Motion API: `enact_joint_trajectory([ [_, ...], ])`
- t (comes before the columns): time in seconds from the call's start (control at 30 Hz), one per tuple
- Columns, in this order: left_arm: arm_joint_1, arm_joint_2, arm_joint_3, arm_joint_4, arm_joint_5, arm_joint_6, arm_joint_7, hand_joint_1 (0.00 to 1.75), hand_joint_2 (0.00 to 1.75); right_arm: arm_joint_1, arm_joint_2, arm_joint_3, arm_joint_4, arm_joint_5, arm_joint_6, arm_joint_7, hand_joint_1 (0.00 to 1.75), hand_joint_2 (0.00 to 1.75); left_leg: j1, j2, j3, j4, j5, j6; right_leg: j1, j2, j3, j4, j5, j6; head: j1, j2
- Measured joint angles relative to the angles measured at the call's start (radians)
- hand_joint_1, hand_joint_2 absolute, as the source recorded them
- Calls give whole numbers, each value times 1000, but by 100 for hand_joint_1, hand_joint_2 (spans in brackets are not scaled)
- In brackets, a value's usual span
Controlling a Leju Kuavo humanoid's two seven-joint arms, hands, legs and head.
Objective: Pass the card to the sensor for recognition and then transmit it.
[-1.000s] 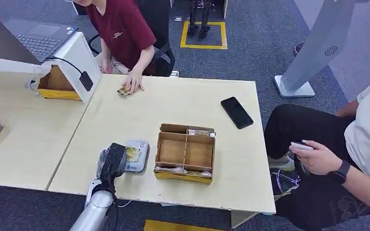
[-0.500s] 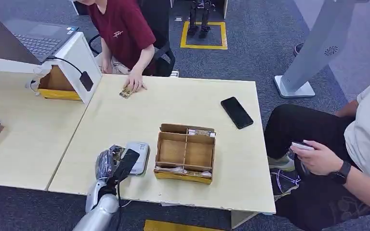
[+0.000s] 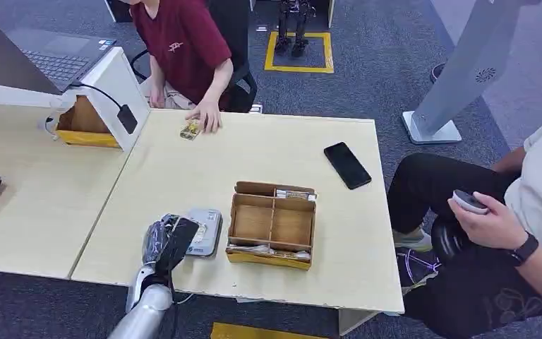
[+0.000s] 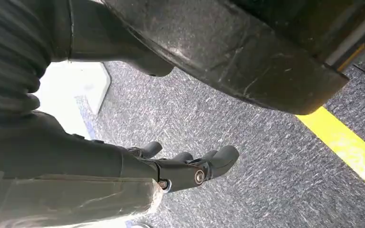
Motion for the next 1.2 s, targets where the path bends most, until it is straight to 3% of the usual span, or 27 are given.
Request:
enact_joint_trajectory([
  [0.13, 27, -10, 6, -70, 158, -80, -53, 175, 175, 0, 0, -5, 0, 0, -3, -2, 0, 175, 0, 0, 0, 0, 0, 0, 0, 0, 0, 0, 0, 0, 0, 0],
  [0.33, 48, 5, 6, -223, 349, -178, -39, 175, 175, 3, 1, -21, 0, 2, -9, -7, 0, 175, 0, 0, 0, 0, 0, 0, 0, 0, -1, 0, 0, 0, 0, 0],
  [0.5, 44, 37, 7, -324, 467, -213, -17, 175, 175, 4, 2, -30, 0, 3, -10, -9, 0, 175, 0, 0, 0, 0, 0, 0, 0, 0, -1, 0, 0, 0, 0, 0],
  [0.8, -49, 80, 45, -300, 499, -147, 6, 175, 175, 2, 2, -31, 0, 27, -6, -9, 0, 175, 0, 0, 0, 0, 1, 0, 0, 0, -1, 0, 0, 0, 0, 0],
  [0.97, -151, 87, 94, -197, 477, -33, -78, 175, 175, -3, 2, -28, 0, 58, 6, -10, 0, 175, 0, 0, 0, 0, 1, 0, 0, 0, -1, 1, 1, 0, 0, 0],
  [1.2, -252, 96, 156, -66, 442, 17, -126, 175, 175, -7, 2, -22, 0, 77, 17, -8, 0, 175, 0, 0, -1, 0, 1, 0, 0, 0, -1, 1, 1, 0, 0, 0],
])
